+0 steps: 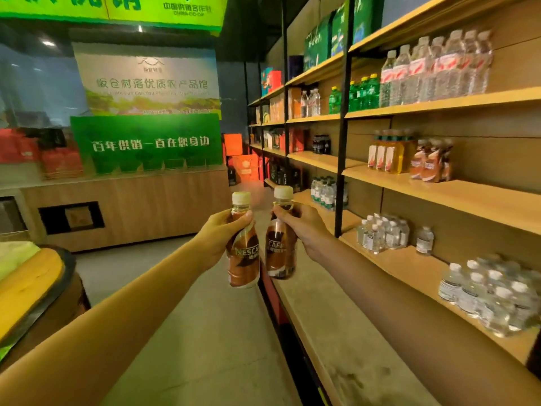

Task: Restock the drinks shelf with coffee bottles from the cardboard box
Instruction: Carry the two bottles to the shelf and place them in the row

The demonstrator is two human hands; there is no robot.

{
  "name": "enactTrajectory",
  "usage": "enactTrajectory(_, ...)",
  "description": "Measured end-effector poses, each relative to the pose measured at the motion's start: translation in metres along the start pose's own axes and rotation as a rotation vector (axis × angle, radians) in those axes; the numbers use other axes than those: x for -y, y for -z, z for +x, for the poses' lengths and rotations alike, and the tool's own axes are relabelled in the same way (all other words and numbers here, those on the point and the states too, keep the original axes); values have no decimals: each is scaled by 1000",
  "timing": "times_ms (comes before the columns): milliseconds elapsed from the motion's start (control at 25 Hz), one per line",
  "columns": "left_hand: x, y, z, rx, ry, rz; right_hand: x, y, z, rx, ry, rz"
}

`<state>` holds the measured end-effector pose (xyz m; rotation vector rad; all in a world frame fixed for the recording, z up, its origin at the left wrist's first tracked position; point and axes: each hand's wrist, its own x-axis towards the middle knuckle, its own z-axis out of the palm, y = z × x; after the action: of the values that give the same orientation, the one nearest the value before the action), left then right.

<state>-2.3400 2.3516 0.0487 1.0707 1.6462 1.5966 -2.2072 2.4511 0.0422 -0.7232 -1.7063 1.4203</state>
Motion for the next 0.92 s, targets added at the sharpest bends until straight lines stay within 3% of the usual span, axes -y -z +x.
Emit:
enactTrajectory(520, 15, -161, 352, 353, -92, -95, -57, 175, 285, -365, 4, -128)
enactTrajectory(920, 20, -326, 520, 763, -87, -127, -74, 315, 373, -694, 0, -242)
